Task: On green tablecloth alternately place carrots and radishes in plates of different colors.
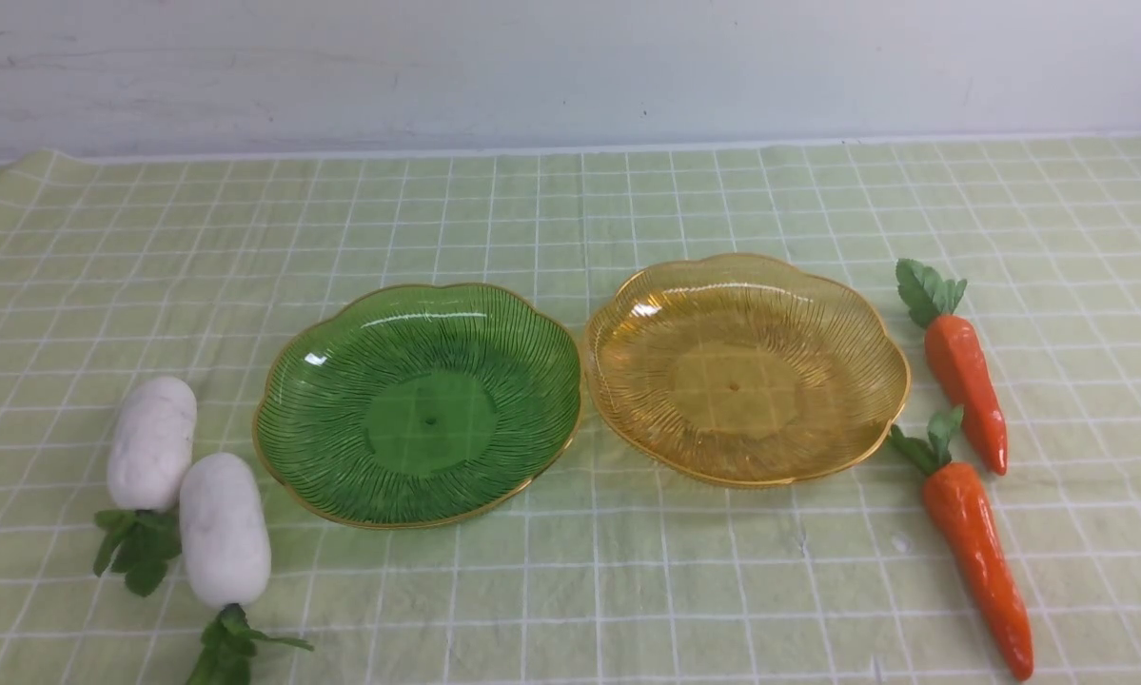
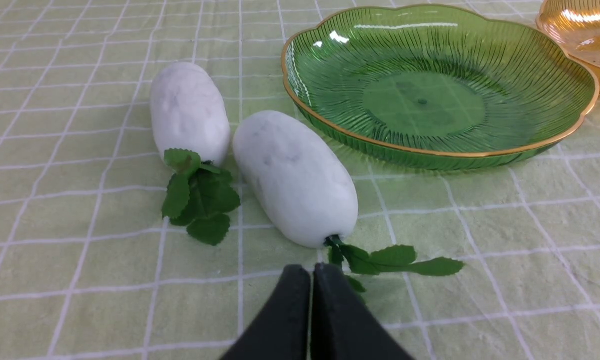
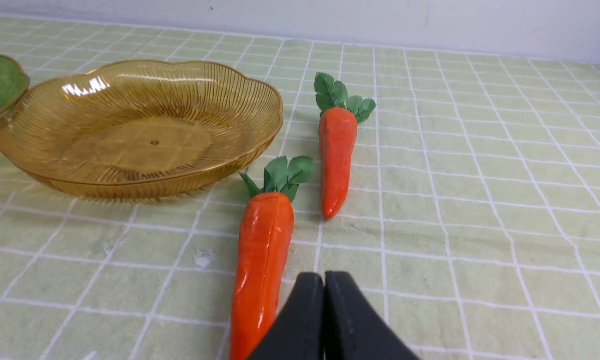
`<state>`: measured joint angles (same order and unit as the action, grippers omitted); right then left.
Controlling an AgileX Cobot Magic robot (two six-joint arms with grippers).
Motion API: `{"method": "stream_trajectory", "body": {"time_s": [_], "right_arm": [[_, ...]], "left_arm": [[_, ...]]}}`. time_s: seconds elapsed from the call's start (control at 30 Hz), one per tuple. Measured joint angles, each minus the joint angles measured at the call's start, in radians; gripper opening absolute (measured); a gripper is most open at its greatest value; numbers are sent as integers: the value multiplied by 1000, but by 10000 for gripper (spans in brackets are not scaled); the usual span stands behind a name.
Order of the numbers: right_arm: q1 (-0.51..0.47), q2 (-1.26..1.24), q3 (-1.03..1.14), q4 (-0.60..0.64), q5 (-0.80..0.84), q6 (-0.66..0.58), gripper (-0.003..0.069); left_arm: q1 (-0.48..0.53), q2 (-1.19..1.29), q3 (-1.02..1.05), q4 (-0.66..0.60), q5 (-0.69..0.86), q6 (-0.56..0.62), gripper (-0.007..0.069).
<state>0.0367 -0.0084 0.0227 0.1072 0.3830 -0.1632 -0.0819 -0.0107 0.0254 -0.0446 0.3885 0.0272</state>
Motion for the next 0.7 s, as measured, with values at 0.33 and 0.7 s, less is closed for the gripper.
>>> {"method": "stream_trajectory", "body": {"time_s": [0.33, 0.7], "right_arm": [[0, 0, 6, 795, -75, 285, -13], [0, 0, 7, 1021, -98, 241, -13]], "left_arm": [[0, 0, 0, 2, 0, 2, -8], [0, 0, 0, -430, -1, -289, -8]]}}
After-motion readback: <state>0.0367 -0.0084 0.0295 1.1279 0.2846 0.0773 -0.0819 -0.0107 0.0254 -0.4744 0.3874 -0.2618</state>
